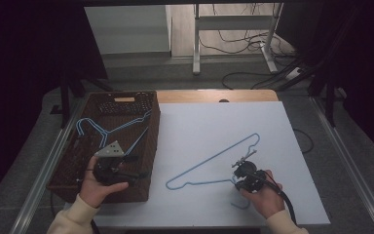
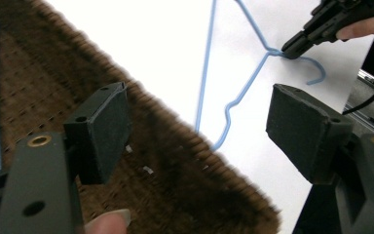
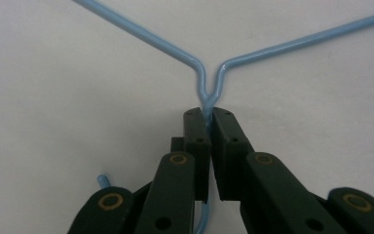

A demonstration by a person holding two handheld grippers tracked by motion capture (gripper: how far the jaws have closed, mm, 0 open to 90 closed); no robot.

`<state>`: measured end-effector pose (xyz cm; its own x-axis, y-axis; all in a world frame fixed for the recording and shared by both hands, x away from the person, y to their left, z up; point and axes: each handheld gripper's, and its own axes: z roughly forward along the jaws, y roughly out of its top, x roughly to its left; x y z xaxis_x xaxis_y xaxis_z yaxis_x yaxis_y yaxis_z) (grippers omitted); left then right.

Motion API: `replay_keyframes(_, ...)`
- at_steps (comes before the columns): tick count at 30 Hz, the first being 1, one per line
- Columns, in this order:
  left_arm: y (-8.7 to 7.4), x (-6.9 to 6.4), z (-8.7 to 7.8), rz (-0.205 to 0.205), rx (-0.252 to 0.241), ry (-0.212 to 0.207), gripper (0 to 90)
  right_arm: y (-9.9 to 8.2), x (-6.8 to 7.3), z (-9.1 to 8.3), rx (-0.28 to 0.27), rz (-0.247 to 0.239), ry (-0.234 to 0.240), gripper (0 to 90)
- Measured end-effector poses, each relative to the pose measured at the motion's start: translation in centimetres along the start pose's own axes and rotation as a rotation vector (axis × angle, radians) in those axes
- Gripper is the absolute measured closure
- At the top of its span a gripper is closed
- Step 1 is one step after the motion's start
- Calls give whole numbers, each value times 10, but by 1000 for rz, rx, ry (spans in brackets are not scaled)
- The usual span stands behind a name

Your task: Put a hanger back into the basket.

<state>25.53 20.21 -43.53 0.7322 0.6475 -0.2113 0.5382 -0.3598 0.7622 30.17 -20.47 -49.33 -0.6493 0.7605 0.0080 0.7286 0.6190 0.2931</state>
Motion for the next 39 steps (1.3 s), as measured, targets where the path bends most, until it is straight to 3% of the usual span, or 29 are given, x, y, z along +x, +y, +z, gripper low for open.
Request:
replay_keyframes(4,11,-17,10,46,11,-27,245,0,-3,-8,-13,2,11,861)
replay_keyframes(10,27,-43,40,108,72,-76,244,2,-4,-21,-52,1,24,862)
replay_keyframes(16,39,-63,78,130,151,-131,243,4,-4,-24,-56,-5,27,862)
replay_keyframes(19,44,-67,97,127,192,-144,243,4,-4,-25,-57,-6,28,862)
replay_keyframes(21,46,-69,109,94,214,-150,245,4,-4,-25,-58,-8,28,862)
replay_keyframes(29,48,-74,149,96,261,-159,277,4,-4,-27,-60,-12,29,862)
replay_keyframes(35,43,-75,190,101,318,-198,377,4,-3,-28,-68,-20,31,862)
replay_keyframes(39,40,-73,205,96,332,-198,466,4,-2,-30,-68,-26,35,862)
